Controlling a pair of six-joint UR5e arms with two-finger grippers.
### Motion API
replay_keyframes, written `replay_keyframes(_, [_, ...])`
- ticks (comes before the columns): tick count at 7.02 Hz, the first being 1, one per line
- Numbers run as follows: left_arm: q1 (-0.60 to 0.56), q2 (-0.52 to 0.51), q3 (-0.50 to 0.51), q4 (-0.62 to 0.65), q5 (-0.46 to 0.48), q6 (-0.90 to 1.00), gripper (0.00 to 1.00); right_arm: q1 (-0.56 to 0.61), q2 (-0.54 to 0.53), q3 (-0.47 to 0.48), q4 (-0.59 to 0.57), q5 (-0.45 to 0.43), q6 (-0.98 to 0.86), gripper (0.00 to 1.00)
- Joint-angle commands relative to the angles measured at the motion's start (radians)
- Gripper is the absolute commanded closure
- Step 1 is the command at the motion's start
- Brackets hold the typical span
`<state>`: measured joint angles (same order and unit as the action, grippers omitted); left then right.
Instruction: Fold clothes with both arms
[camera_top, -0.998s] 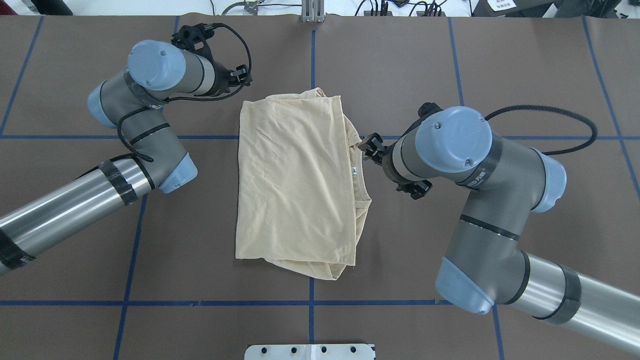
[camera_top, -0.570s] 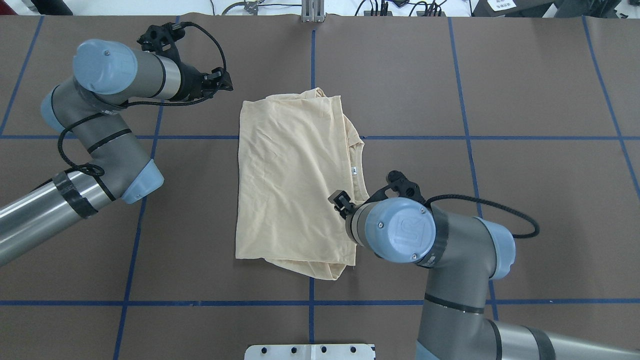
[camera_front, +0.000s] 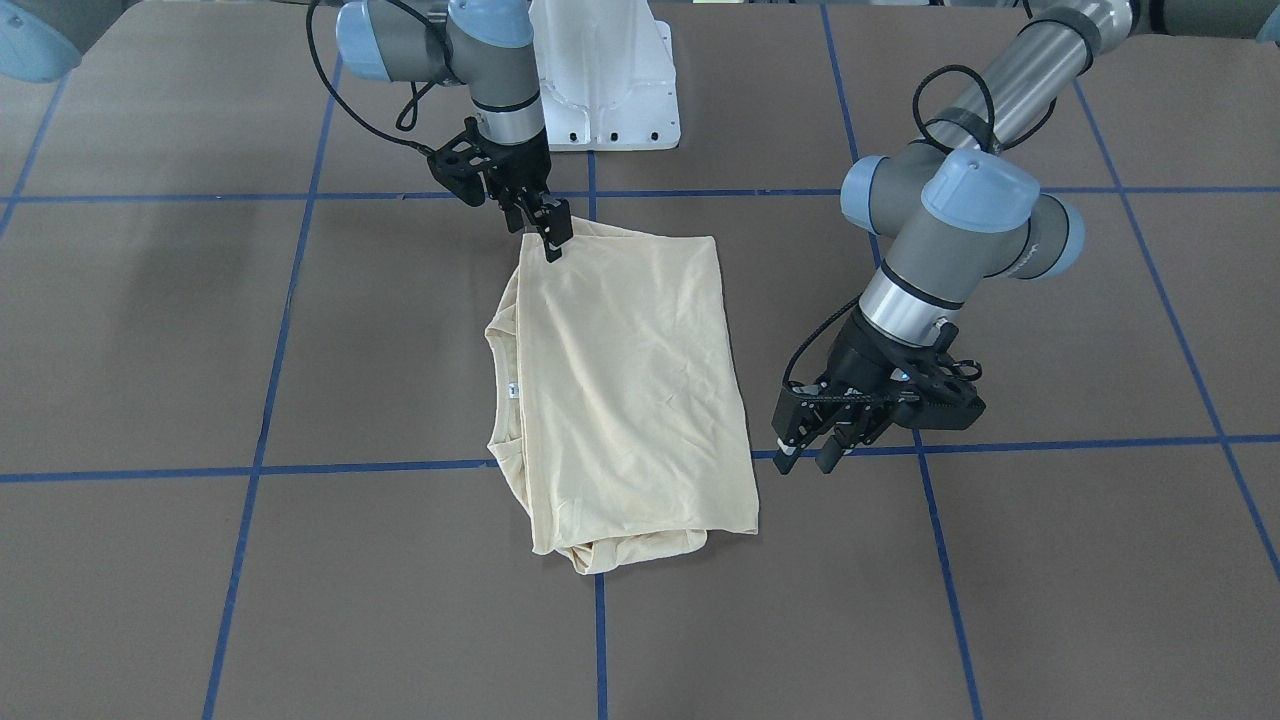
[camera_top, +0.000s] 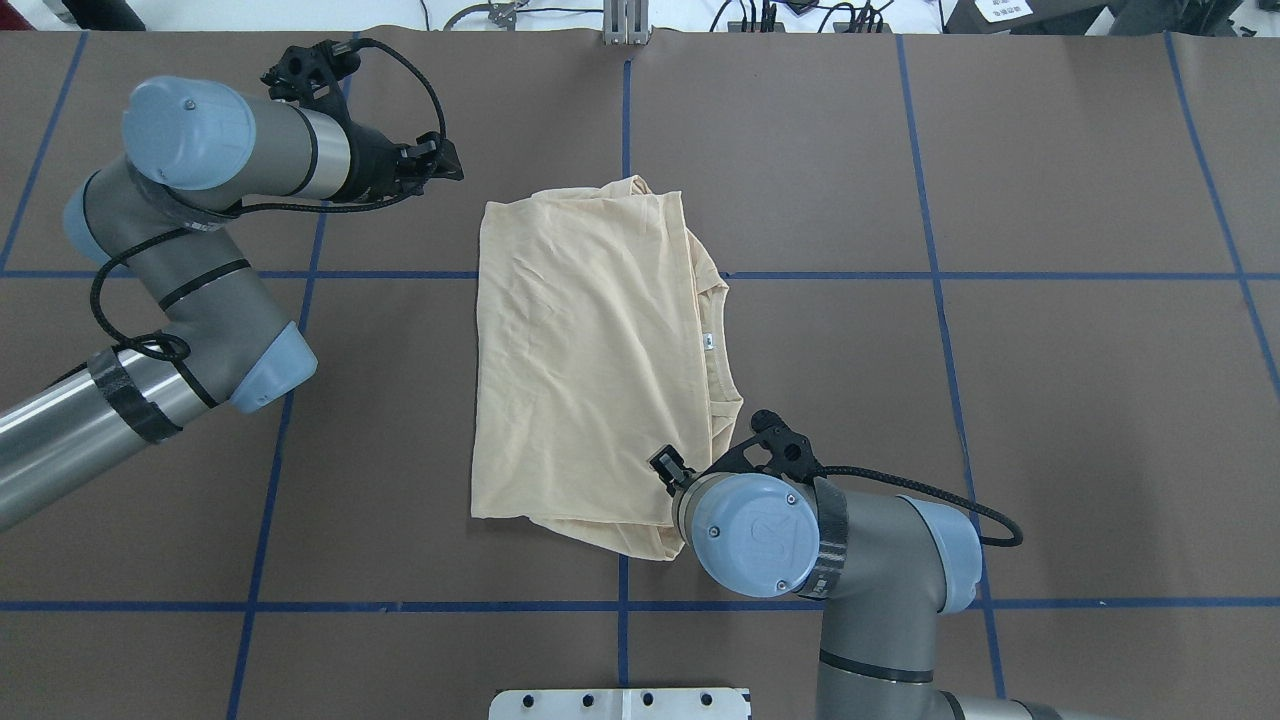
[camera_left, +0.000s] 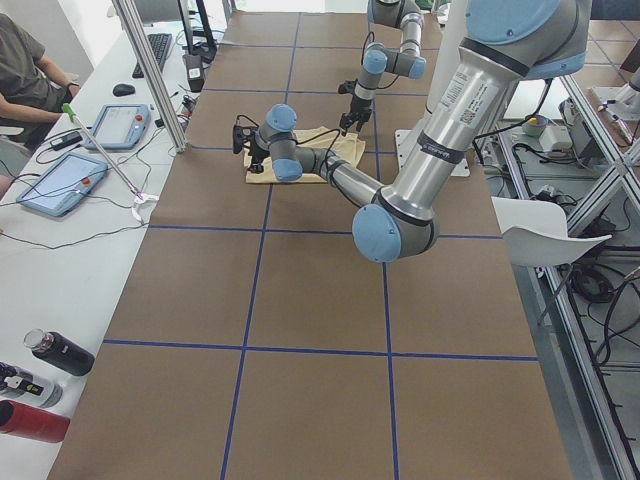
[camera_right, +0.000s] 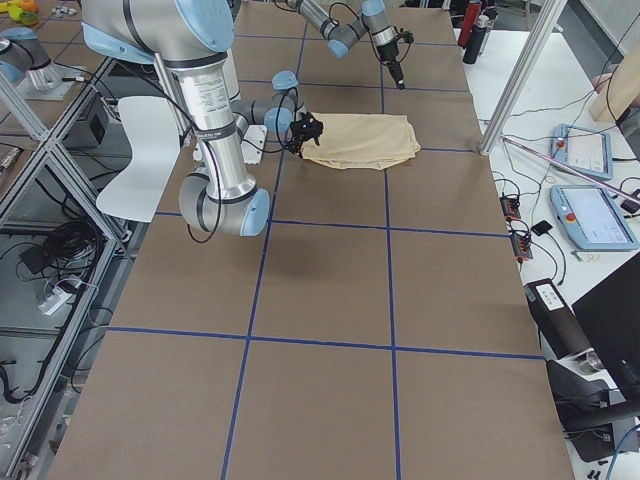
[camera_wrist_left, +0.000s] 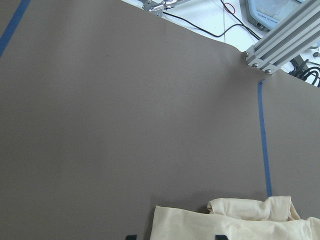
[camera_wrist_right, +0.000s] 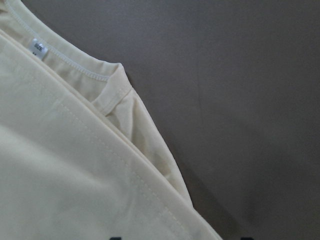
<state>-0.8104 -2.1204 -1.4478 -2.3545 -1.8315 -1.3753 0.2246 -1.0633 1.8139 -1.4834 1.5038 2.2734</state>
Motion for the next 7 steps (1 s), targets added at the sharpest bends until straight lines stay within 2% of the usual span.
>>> replay_keyframes(1, [-0.001,0.002,-0.017,0.014,0.0,-0.001,0.39,-0.002,0.005,-0.016,0.0,-0.001,0.003,0.28])
replay_keyframes(3, [-0.001,0.002,-0.02,0.014,0.0,-0.002,0.39,-0.002,0.009,-0.034,0.0,-0.001,-0.001,0.31])
replay_keyframes(4, [-0.001,0.002,-0.02,0.014,-0.002,-0.007,0.39,-0.002,0.011,-0.044,0.002,-0.001,0.0,0.38])
replay_keyframes(5, [-0.001,0.01,-0.028,0.014,0.0,-0.007,0.39,-0.001,0.032,-0.044,-0.001,-0.001,0.02,0.83])
replay_keyframes(6, [-0.003,0.011,-0.034,0.014,0.0,-0.007,0.39,-0.001,0.032,-0.044,0.0,0.007,0.021,1.0])
replay_keyframes(7, [-0.001,0.023,-0.036,0.014,0.0,-0.007,0.39,-0.001,0.034,-0.044,0.0,0.009,0.02,1.0])
